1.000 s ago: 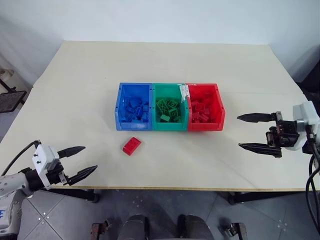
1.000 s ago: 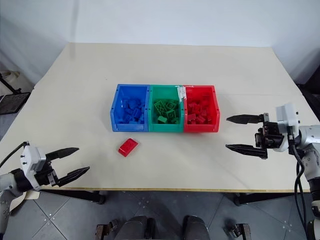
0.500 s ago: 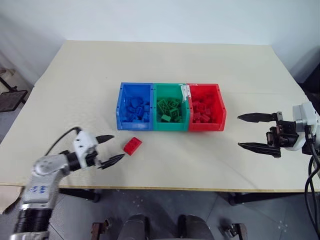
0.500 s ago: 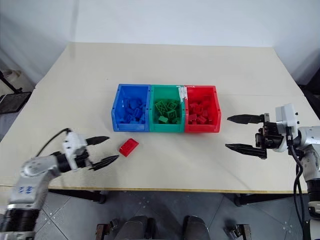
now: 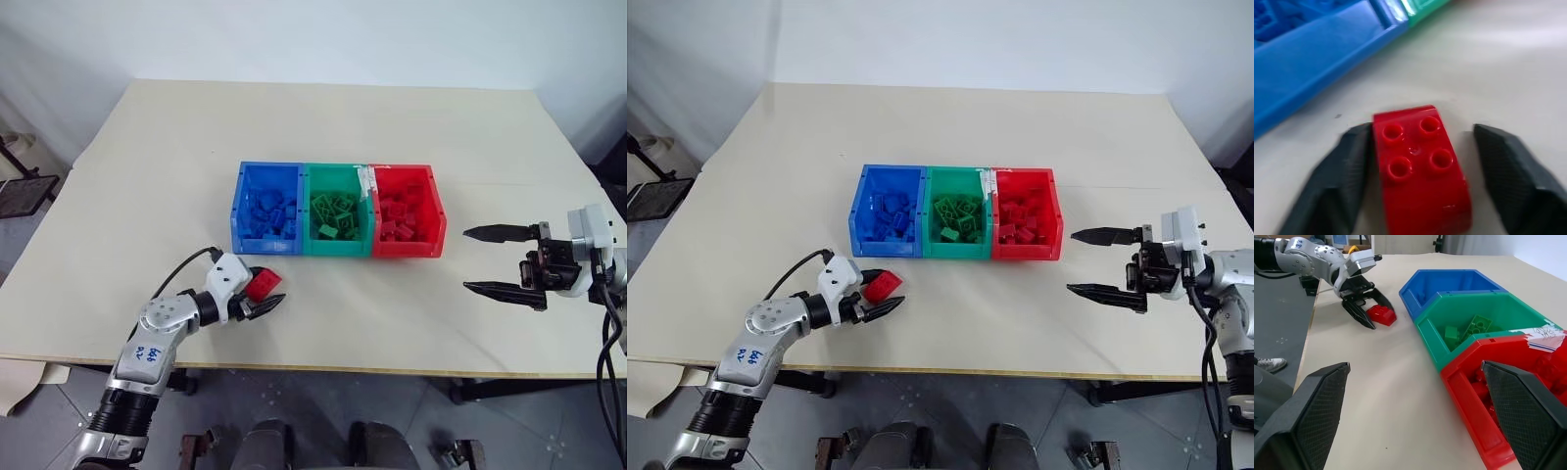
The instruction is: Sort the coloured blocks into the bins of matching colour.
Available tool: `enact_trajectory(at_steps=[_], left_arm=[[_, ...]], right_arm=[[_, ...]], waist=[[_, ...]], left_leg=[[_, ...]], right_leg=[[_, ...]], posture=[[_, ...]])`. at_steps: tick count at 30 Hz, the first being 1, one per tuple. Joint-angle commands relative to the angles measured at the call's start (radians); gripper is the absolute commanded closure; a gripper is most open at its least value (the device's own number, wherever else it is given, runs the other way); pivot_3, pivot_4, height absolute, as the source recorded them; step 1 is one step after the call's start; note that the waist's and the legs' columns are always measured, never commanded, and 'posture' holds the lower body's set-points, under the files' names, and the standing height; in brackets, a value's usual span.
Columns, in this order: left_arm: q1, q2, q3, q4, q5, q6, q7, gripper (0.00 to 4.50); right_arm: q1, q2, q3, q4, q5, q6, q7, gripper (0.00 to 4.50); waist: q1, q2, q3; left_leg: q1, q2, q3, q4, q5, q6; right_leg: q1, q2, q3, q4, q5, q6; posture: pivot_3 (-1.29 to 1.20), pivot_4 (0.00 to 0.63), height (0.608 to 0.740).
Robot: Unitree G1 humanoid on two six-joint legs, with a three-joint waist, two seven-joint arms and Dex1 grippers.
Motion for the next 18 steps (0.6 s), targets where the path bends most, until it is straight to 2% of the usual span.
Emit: enact_trajectory(at_steps=[1, 3, 8, 12, 15, 18], left_arm=[[0.022, 0.009, 0.012, -0.020, -0.008, 0.020, 0.006, 2.47], [0.014, -0.019, 0.017, -0.049, -0.045, 0.004, 0.002, 3.01], [-0.022, -0.131, -0.025, -0.132, -0.074, 0.017, 0.047, 2.99], [-0.107, -0.235, -0.070, -0.166, -0.071, 0.042, 0.110, 2.99], [-0.203, -0.331, -0.122, -0.121, -0.042, 0.021, 0.158, 2.99], [-0.321, -0.419, -0.160, 0.008, -0.010, -0.032, 0.187, 2.99]], right_arm=[[0.005, -0.004, -0.053, -0.021, 0.012, 0.006, 0.062, 0.00], [0.010, -0.002, -0.063, -0.016, 0.025, 0.010, 0.066, 0.00], [0.038, -0.003, -0.089, -0.021, 0.018, 0.017, 0.055, 0.00], [0.060, -0.004, -0.115, -0.036, 0.014, 0.020, 0.032, 0.00], [0.069, -0.003, -0.137, -0.041, 0.014, 0.022, 0.016, 0.00], [0.085, 0.004, -0.155, -0.052, 0.008, 0.024, 0.001, 0.00]], waist=[[-0.001, 0.000, 0.000], [0.000, 0.000, 0.000], [0.008, 0.000, 0.000], [0.011, -0.001, 0.000], [0.013, -0.001, 0.000], [0.019, -0.001, 0.000]], left_leg=[[0.000, 0.000, 0.000, 0.000, 0.000, 0.000], [0.000, 0.000, 0.000, 0.000, 0.000, 0.000], [-0.001, -0.001, -0.002, 0.001, 0.000, 0.000], [-0.002, -0.002, -0.003, 0.002, 0.000, 0.001], [-0.002, -0.004, -0.002, 0.001, 0.001, 0.002], [-0.001, -0.005, -0.002, 0.001, 0.001, 0.002]], right_leg=[[0.000, 0.000, 0.000, 0.000, 0.000, 0.000], [0.000, 0.000, 0.000, 0.000, 0.000, 0.000], [0.001, 0.000, 0.000, 0.000, 0.000, 0.000], [0.002, 0.000, 0.000, -0.001, 0.000, 0.000], [0.002, 0.001, -0.001, -0.001, 0.000, 0.001], [0.002, 0.002, -0.002, -0.001, 0.000, 0.001]], posture=[[0.00, 0.150, 0.740], [0.00, 0.150, 0.740], [0.00, 0.150, 0.740], [0.00, 0.150, 0.740], [0.00, 0.150, 0.740], [0.00, 0.150, 0.740]])
